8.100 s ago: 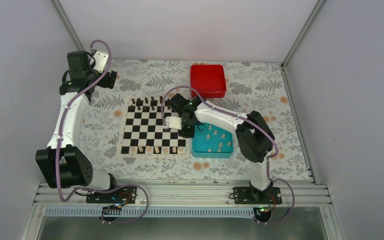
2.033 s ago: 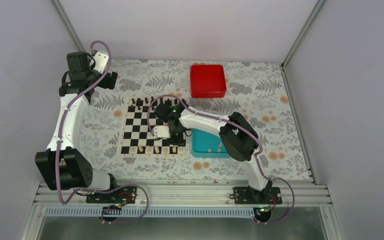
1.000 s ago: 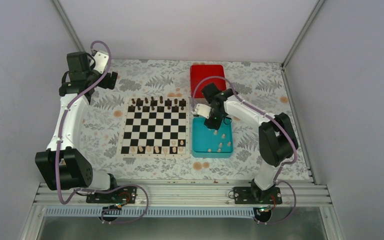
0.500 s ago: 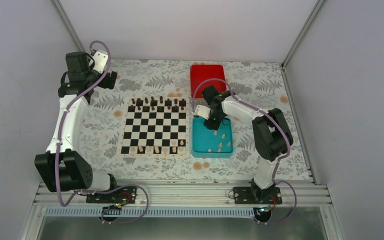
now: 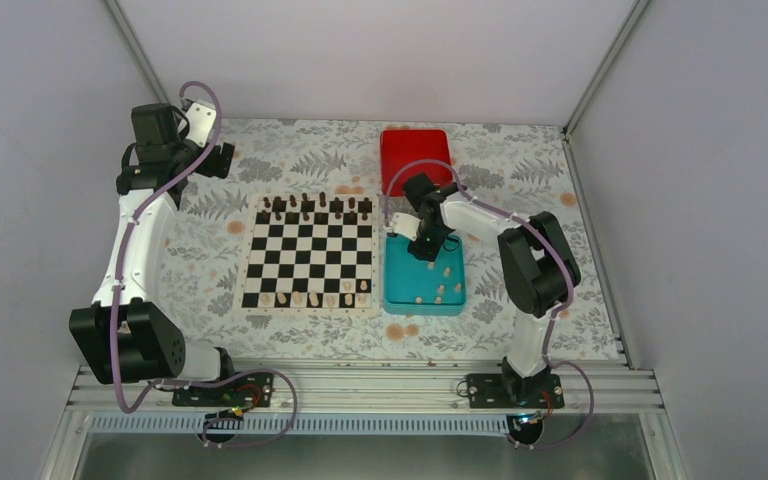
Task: Set up the chess pieces on the board
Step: Pick up the chess piece from the storage box, then place the chess piece on the chessboard.
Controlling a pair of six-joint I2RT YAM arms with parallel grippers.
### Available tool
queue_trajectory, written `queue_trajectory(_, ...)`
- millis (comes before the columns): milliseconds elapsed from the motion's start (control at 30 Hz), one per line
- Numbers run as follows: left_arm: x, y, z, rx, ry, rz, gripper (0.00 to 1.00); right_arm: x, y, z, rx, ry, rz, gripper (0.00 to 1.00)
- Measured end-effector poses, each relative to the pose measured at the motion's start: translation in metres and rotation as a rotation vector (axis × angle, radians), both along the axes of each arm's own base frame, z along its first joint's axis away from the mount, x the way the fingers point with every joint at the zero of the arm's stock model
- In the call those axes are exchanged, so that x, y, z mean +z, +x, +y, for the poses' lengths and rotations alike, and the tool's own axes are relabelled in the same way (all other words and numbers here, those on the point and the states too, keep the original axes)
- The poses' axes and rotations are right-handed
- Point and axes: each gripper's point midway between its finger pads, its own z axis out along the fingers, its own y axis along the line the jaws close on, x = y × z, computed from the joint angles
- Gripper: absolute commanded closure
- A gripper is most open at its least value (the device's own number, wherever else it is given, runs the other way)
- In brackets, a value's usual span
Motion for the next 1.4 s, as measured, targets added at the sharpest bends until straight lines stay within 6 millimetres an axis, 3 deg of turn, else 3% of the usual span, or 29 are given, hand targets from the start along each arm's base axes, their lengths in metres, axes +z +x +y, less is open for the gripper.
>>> queue_trajectory(167,0.000,0.000,-0.001,-0.003,-0.001,0.000,0.00,-0.001,-0.001,0.001,0.002,0.005,0.005,0.91)
queue_trajectory(367,0.000,0.000,-0.001,-0.004,-0.002,0.001,0.00,0.003,-0.004,0.000,0.000,0.000,0.024,0.94)
queue_trajectory(567,0.000,0.000,-0.001,-0.006,-0.004,0.001,0.00,0.038,0.000,0.015,0.027,0.019,-0.006,0.94)
queue_trajectory(700,0.000,0.000,-0.001,-0.007,-0.004,0.001,0.00,0.077,0.006,0.049,0.090,0.060,-0.082,0.94)
queue_trajectory(800,0.000,0.000,-0.001,-0.007,-0.004,0.001,0.00,0.105,0.000,0.085,0.168,0.093,-0.133,0.94)
queue_trajectory(933,-0.001,0.000,-0.002,-0.010,-0.006,0.002,0.00,0.124,-0.009,0.139,0.276,0.131,-0.173,0.93)
queue_trajectory(1033,-0.001,0.000,-0.002,-0.013,-0.008,0.002,0.00,0.115,-0.017,0.171,0.345,0.130,-0.166,0.93)
queue_trajectory(1133,-0.001,0.000,-0.003,-0.013,-0.008,0.002,0.00,0.089,-0.031,0.192,0.404,0.097,-0.123,0.93)
queue_trajectory(1300,-0.001,0.000,-0.003,-0.013,-0.008,0.002,0.00,0.045,-0.054,0.202,0.469,0.029,-0.034,0.93)
queue_trajectory(1400,-0.001,0.000,-0.003,-0.014,-0.008,0.002,0.00,0.035,-0.063,0.205,0.489,0.020,-0.008,0.93)
